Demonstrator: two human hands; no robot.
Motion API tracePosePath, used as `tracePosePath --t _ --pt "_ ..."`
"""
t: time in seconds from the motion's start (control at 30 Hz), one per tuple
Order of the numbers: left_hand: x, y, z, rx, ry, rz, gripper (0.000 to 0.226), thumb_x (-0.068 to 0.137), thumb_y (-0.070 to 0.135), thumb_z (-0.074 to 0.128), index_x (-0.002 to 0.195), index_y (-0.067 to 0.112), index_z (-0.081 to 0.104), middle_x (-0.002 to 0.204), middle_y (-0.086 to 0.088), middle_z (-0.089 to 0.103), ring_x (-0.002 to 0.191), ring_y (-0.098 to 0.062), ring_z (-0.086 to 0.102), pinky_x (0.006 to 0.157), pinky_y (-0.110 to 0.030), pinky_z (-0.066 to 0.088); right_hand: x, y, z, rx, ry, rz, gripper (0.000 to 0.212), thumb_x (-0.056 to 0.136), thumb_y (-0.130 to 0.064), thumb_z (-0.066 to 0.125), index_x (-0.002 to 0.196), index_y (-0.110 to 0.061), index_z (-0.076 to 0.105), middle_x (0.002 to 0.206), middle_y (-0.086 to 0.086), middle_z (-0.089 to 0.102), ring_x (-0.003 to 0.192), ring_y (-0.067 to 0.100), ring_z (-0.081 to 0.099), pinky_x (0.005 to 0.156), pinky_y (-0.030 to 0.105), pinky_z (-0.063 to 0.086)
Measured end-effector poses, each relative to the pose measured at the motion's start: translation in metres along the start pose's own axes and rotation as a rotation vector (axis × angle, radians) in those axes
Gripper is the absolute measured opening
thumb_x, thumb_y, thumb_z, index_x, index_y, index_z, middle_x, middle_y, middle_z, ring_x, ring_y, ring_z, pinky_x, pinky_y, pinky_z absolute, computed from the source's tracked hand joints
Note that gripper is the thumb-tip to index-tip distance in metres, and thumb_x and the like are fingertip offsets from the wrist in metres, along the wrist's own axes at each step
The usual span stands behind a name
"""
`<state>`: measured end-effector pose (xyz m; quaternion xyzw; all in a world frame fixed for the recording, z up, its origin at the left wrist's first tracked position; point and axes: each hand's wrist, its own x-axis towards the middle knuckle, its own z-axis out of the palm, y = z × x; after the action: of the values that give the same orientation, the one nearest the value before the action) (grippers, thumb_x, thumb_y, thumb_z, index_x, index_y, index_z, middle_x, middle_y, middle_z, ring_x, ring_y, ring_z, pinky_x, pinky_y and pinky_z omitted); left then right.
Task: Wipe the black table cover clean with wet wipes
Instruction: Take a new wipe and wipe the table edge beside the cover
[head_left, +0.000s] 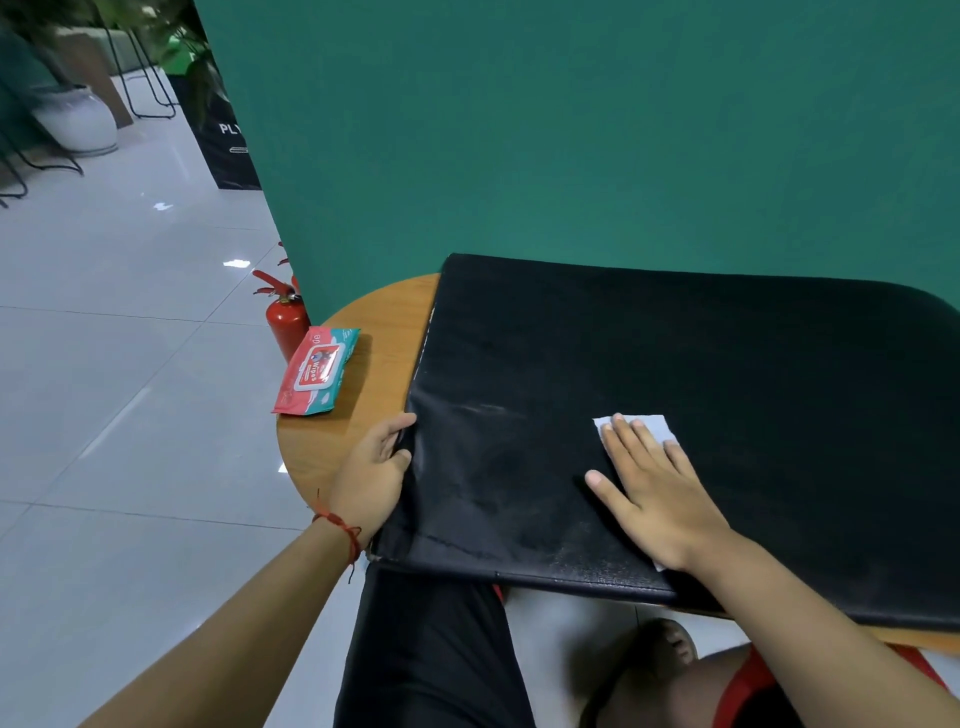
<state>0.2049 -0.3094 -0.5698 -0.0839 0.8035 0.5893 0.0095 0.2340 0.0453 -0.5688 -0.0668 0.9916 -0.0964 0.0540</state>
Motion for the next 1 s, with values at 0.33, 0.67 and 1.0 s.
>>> tracePosePath --t 0.33,0.67,1.0 --pt "0.049 -0.020 -0.033 0.557 0.076 0.353 0.028 0.112 0.019 0.039 0.131 0.019 0.059 0.130 0.000 0.061 0.116 -0.012 0.052 0.105 -0.032 0.045 0.054 -0.104 0.011 0.008 -0.033 -0.104 0.092 0.099 -0.080 0.004 0.170 -0.022 -0.007 0.176 -0.006 -0.016 0.160 0.010 -0.023 0.131 0.044 -0.008" --pt "0.064 -0.030 -0.034 0.355 0.190 0.291 0.043 0.097 -0.013 0.050 0.124 0.020 0.058 0.121 0.005 0.060 0.112 -0.009 0.054 0.098 -0.025 0.047 0.106 -0.201 0.024 -0.002 -0.067 -0.312 0.096 0.100 -0.080 0.012 0.170 -0.015 -0.002 0.178 0.004 -0.009 0.163 0.021 -0.016 0.131 0.050 -0.004" --pt "0.063 -0.033 -0.031 0.441 0.191 0.352 0.041 0.098 -0.012 0.050 0.126 0.015 0.062 0.122 0.005 0.059 0.117 -0.009 0.049 0.096 -0.027 0.045 0.021 -0.179 0.024 -0.035 -0.118 -0.629 0.085 0.106 -0.071 0.014 0.170 -0.018 0.000 0.178 -0.002 -0.011 0.161 0.010 -0.020 0.132 0.043 -0.003"
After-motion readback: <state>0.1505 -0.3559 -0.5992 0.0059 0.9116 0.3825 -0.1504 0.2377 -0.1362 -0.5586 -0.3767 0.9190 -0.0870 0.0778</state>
